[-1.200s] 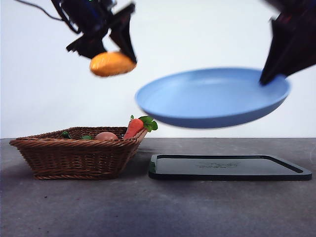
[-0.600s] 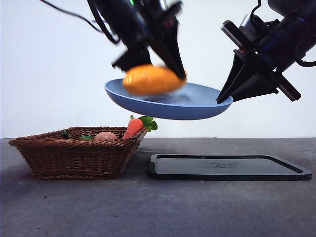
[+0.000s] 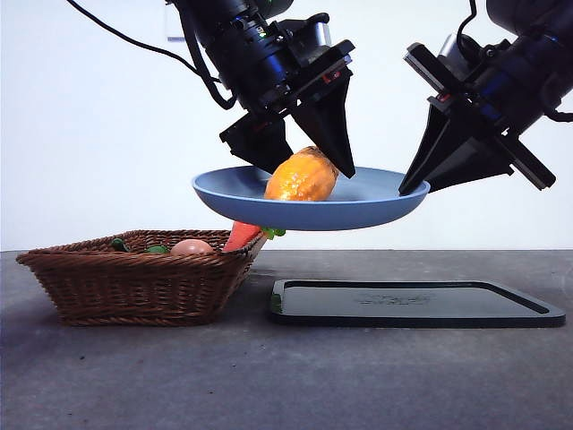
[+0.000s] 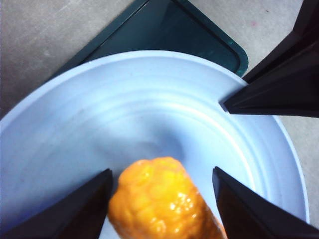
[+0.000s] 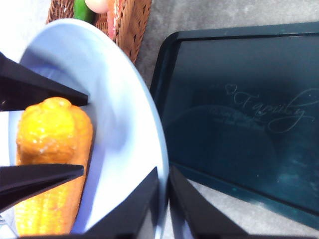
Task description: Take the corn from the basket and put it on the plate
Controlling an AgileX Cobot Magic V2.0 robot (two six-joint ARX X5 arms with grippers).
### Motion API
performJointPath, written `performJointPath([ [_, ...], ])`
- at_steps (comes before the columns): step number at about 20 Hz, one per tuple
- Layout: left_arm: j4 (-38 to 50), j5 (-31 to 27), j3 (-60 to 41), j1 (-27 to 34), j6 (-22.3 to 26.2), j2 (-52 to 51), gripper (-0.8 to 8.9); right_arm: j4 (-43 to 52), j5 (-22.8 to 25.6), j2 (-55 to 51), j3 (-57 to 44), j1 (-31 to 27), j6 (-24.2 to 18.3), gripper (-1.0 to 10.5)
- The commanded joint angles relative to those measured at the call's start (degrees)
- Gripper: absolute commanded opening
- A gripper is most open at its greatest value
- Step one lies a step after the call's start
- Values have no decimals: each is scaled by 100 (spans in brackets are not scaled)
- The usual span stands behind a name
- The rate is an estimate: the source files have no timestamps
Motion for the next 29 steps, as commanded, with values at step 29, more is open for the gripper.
performJointPath([
  [29,-155,-35,155,459,-140,-2695,342,557,81,1812,704,-1161,-92,4],
])
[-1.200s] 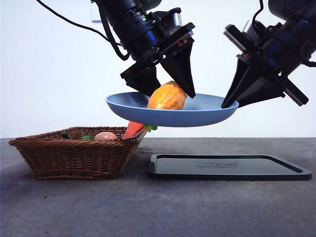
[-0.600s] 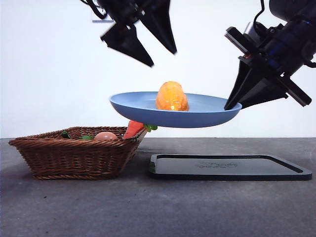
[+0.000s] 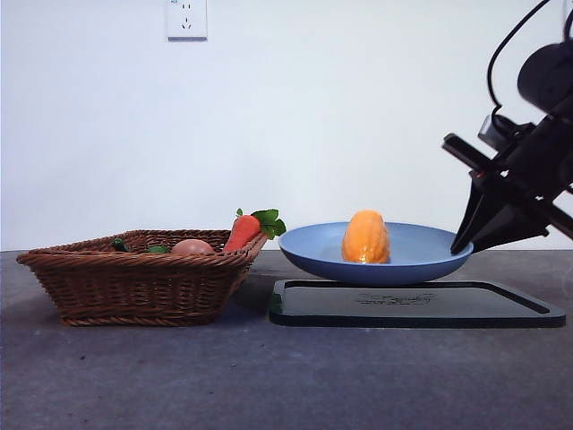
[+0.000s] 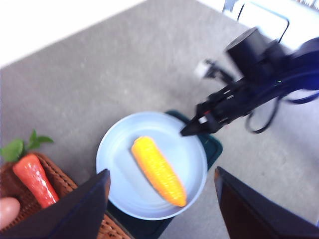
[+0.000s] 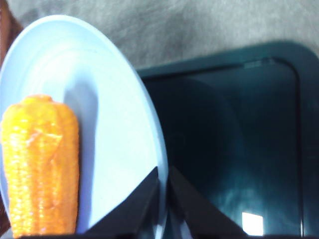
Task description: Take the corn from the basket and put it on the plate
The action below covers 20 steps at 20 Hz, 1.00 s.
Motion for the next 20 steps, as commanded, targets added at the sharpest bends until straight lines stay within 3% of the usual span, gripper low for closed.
performJointPath([
  [1,46,-11,151,-15,-72,-57,342,138,-48,385,269,2,-26,4],
  [12,-87,-13,151,-15,-90,-98,342,74,-39,750,358,0,-249,7],
  [18,-105,-13,151,-15,-94,-98,342,-85,-35,750,358,0,-306,199],
  [20,-103,-13,151,-15,-92,-98,342,-85,-46,750,358,2,-306,211],
])
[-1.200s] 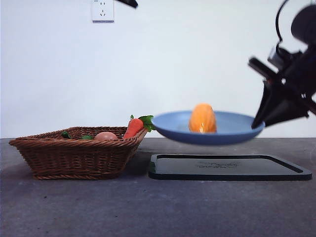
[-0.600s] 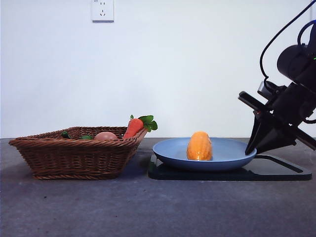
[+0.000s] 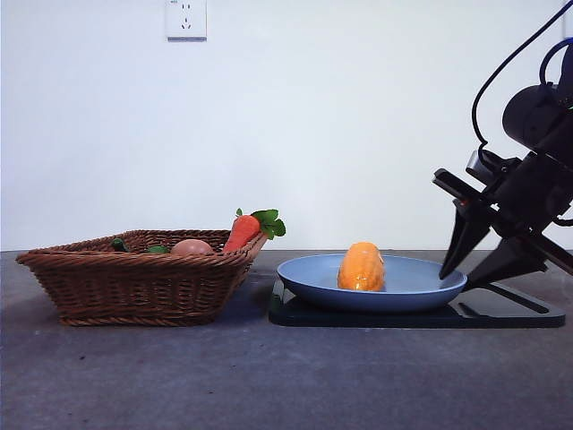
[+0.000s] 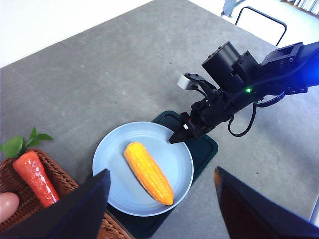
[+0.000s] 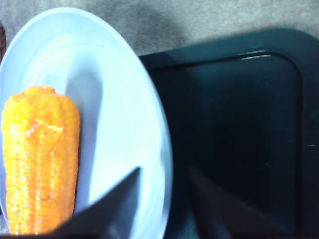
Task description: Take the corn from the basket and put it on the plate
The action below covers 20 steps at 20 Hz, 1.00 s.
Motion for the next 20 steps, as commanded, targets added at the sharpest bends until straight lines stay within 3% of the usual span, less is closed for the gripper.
performJointPath([
  [1,44,-13,151,-17,-9,37,342,17,-46,79,94,4,-87,211],
  [9,20,-13,151,-13,-9,37,342,-293,-195,-374,98,-155,-175,213],
  [20,-92,-13,151,11,-2,37,338,-2144,-243,-2297,98,-61,-1335,213],
])
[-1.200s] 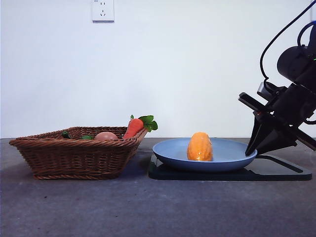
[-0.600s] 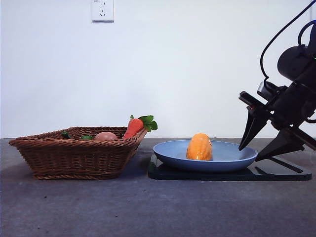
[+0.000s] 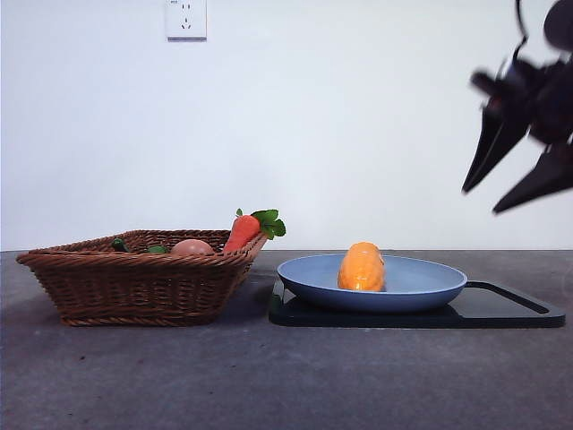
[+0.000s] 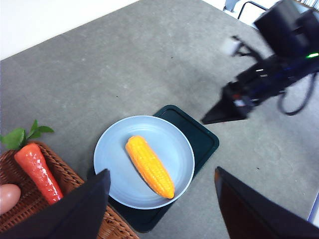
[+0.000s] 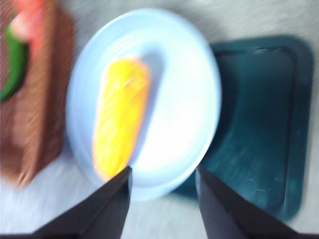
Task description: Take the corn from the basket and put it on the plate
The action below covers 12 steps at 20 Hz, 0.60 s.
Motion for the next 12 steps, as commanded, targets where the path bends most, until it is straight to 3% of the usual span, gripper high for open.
performJointPath([
  [1,44,-11,151,-24,-4,37,336,-422,-24,-455,94,157,-546,212],
  [3,20,-11,151,-24,-2,37,310,-896,-24,-938,94,323,-752,207],
  [6,-107,-11,151,-24,15,39,185,-1639,-20,-1620,94,634,-1241,191],
  [9,-199,-11,151,-24,15,39,24,-1917,-15,-2004,92,868,-1377,32],
  [12,-326,-9,151,-24,17,39,4,-1908,-17,-2118,92,981,-1495,2],
])
